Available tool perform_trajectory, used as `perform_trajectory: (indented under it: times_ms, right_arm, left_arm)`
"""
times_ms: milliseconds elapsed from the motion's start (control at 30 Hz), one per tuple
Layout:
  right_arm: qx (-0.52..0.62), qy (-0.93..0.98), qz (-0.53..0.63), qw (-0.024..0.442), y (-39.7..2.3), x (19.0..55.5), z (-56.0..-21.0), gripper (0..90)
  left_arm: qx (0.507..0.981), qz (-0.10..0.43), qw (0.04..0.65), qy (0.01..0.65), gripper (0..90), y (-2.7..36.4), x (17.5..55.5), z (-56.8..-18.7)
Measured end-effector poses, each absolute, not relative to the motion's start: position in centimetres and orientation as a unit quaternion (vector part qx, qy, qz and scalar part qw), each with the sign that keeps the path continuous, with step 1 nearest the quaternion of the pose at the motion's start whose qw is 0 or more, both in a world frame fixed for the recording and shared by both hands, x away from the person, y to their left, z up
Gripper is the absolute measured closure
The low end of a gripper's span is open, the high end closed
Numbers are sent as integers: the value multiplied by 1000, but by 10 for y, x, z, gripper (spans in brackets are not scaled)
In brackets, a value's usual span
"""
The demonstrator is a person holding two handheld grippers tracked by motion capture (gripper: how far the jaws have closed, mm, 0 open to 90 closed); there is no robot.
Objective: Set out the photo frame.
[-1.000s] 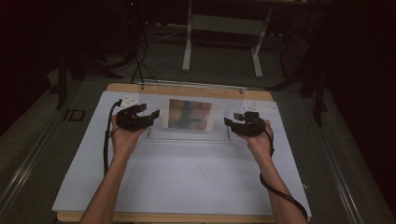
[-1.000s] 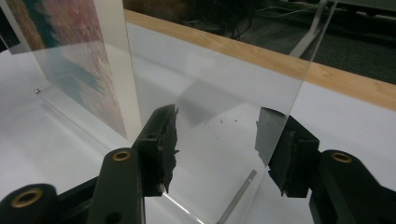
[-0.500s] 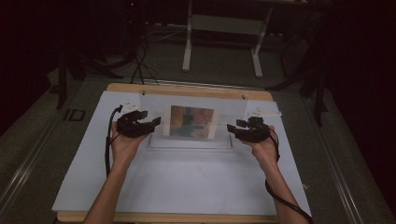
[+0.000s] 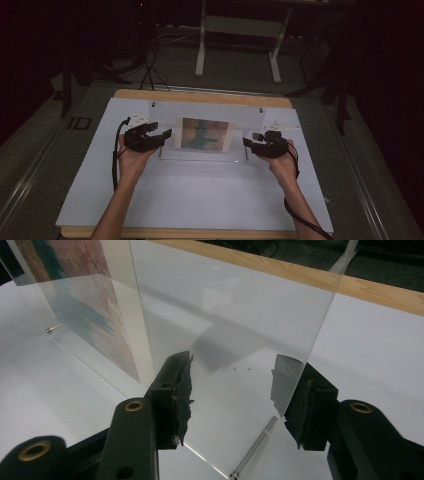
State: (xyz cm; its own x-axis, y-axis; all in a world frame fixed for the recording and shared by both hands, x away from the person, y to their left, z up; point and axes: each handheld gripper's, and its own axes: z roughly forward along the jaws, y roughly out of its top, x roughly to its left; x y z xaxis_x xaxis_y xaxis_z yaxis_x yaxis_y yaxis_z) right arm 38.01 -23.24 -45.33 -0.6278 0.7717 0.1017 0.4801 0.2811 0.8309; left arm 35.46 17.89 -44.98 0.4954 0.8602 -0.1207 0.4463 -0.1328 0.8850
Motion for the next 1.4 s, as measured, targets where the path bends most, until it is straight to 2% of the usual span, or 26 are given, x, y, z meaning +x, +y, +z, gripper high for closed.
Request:
perform_trajectory:
  times_ms: [700,1100,1400]
  right_arm:
    - [391,783,455,163,-234,383,-456,478]
    - [391,780,454,182,-237,370,-453,433]
    - [404,764,468,187,-259,351,-452,410]
  left_arm:
    - [718,209,481,458,373,181,351,-452]
    - [701,213,496,466,356,196,340,-452]
    - [685,229,498,479,356,214,319,-453]
